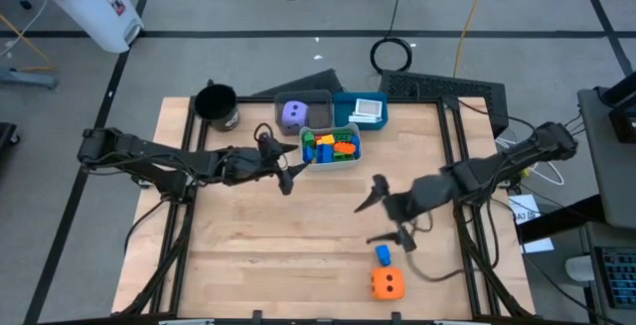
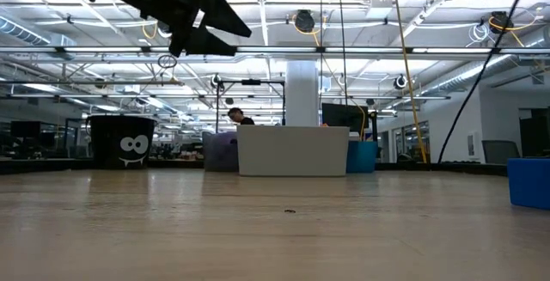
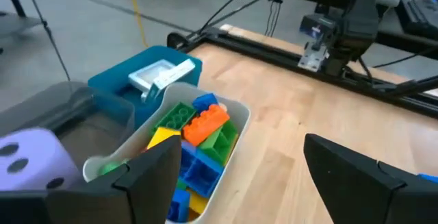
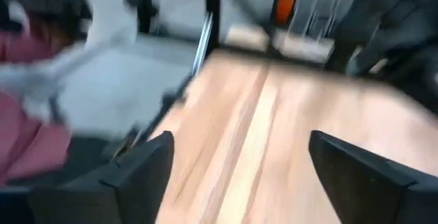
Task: Pick & Place Toys
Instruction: Put the orange dice into the black bin
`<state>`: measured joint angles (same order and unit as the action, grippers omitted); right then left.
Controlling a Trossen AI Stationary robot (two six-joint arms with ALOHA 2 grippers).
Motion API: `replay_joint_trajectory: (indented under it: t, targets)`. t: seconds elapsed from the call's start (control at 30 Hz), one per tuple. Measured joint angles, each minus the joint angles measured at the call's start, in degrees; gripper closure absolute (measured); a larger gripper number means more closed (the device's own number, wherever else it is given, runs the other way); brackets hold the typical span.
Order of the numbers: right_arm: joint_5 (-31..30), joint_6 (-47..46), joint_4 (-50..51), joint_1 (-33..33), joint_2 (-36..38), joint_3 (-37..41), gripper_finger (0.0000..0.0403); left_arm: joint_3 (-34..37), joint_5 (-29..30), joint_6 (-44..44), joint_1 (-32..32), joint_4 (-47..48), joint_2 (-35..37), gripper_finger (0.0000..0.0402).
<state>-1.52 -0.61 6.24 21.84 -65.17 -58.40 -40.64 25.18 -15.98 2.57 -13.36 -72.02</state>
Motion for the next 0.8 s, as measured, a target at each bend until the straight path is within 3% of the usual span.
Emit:
replay_joint_trajectory:
  t: [0.17, 0.3, 0.43, 0.53, 0.8]
  targets:
    - [0.3, -7.1, 26.3, 2.4, -9.9, -14.1, 0.0032, 0.0, 0.0, -1.4, -0.7, 0.6, 0.0, 0.0079]
    - [4.3, -14.1, 37.7, 3.0, -15.6, -16.5, 0.0023, 0.0, 0.0, -2.2, -0.7, 1.9, 0.0, 0.0078]
    - [17.3, -20.0, 36.8, 3.0, -19.2, -13.8, 0.0029, 0.0, 0.0, -2.6, -0.7, 2.0, 0.0, 0.0078]
    - [26.0, -24.7, 28.7, 4.1, -20.8, -10.1, 0.0036, 0.0, 0.0, -2.6, -0.7, 2.0, 0.0, 0.0077]
    - [27.2, -32.8, 12.5, 6.4, -21.0, -0.2, 0.0041, 0.0, 0.0, -2.9, -0.7, 2.2, 0.0, 0.0077]
